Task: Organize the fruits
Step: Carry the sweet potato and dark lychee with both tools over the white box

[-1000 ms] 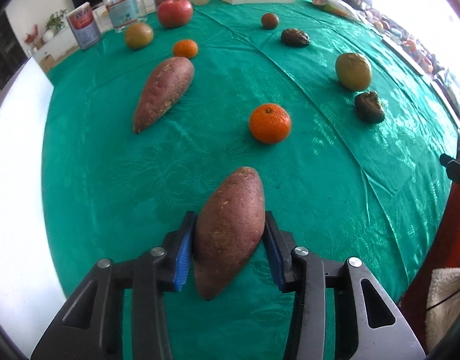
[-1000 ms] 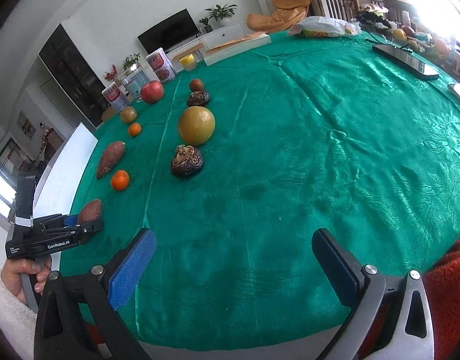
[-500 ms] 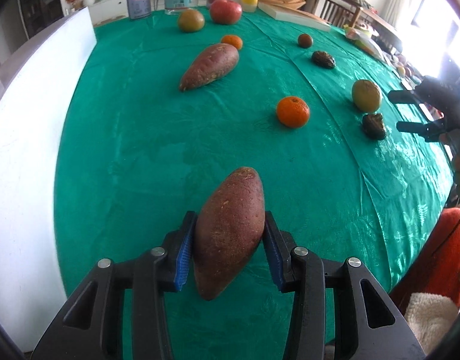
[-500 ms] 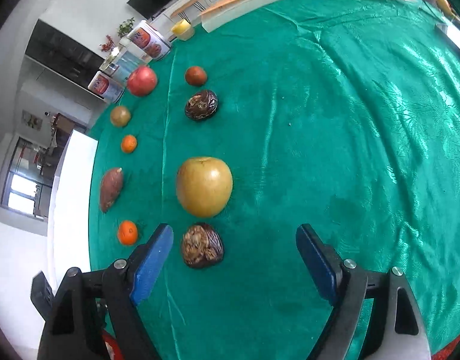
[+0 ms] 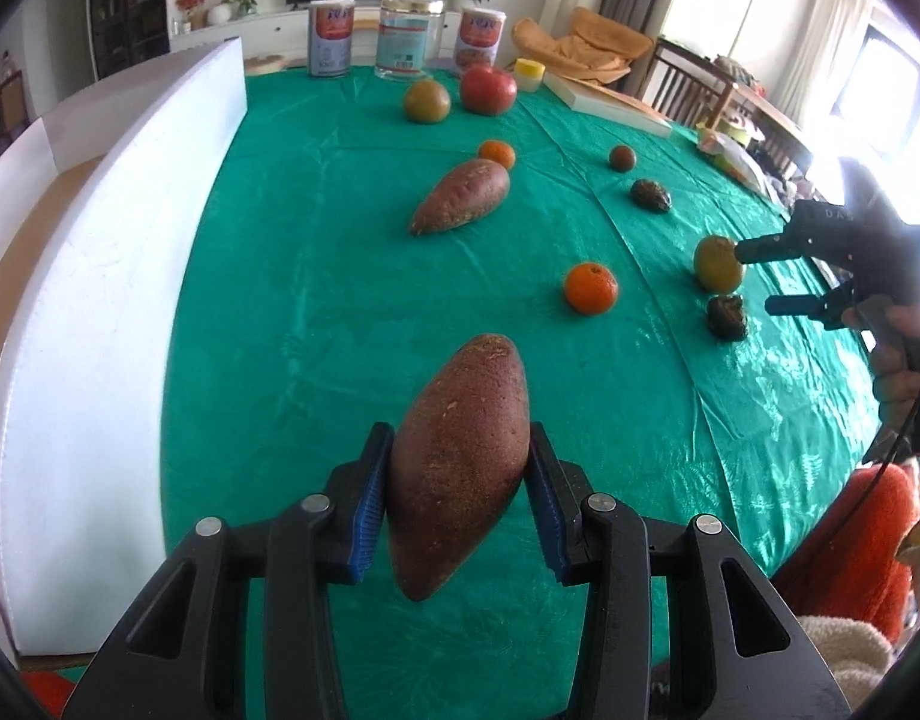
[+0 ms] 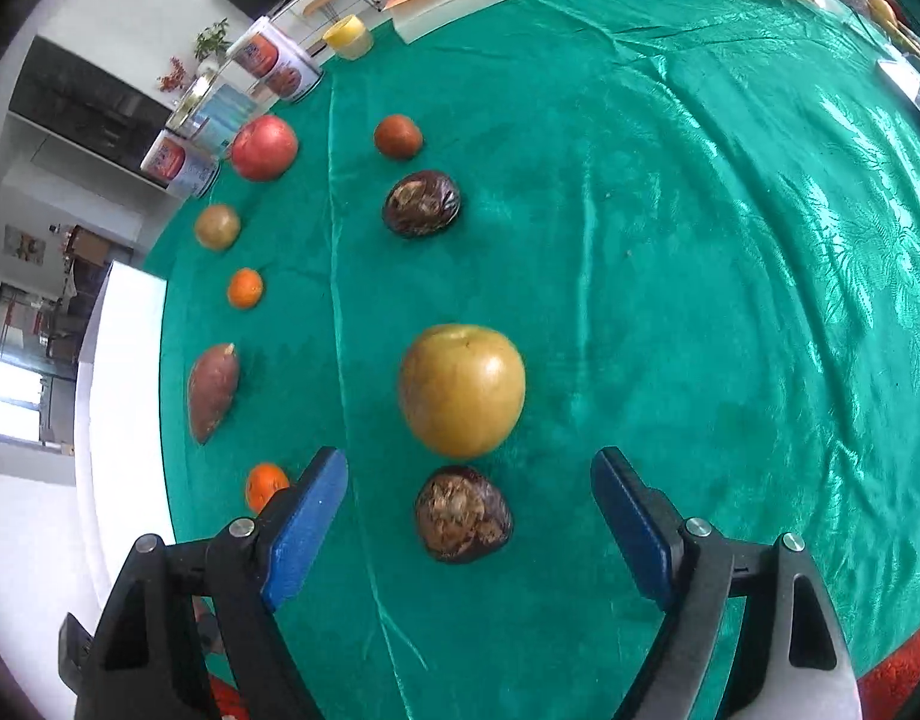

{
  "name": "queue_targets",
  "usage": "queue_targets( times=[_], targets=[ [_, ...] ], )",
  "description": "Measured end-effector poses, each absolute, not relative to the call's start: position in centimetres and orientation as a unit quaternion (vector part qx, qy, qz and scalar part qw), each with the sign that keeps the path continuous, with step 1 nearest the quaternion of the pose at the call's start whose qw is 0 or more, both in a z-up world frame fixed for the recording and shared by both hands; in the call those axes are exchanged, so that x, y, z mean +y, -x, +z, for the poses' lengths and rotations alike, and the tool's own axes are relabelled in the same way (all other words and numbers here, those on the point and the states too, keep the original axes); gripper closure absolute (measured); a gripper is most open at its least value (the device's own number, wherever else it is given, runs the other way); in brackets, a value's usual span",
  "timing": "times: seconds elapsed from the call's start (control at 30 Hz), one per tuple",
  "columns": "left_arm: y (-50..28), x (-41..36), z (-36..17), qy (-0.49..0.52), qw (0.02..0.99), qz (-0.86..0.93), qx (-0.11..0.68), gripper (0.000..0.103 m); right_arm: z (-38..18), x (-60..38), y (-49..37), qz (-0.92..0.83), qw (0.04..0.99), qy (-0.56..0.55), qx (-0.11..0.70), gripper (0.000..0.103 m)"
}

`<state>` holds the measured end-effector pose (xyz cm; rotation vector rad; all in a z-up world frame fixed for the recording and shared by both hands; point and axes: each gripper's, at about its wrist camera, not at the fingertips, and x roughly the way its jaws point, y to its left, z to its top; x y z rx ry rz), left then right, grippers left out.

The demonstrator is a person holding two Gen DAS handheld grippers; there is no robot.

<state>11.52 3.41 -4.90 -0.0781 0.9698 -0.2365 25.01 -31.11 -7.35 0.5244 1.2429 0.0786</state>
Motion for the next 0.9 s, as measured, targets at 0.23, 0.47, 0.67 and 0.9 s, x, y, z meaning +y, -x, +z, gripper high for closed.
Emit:
queue_targets(
  times=[0.23,0.47,0.67,0.9],
  targets=[
    [-10.6,4.1,-4.5,0.058,0.885,-0.123,0.445,0.060,-6.9,-30.2,-24.0,0.051,0.776,-0.221,0.589,0.019],
    [-10.3,3.7,-5.4,0.065,0.879,-0.125,0.456,0.060,-8.8,-27.9,-24.1,0.048,0.778,-0.190,0.597,0.037],
    [-9.4,3.4,-4.7,0.062,0.878,-0.133,0.456,0.060,-9.0,-26.4,-24.3,0.044,0.787,-0.130,0.602,0.061],
    [-9.1,8.3,2.0,0.142,0.882,-0.145,0.426,0.060,-3.9,-22.4,-22.6,0.150,0.778,-0.168,0.586,0.061]
  ],
)
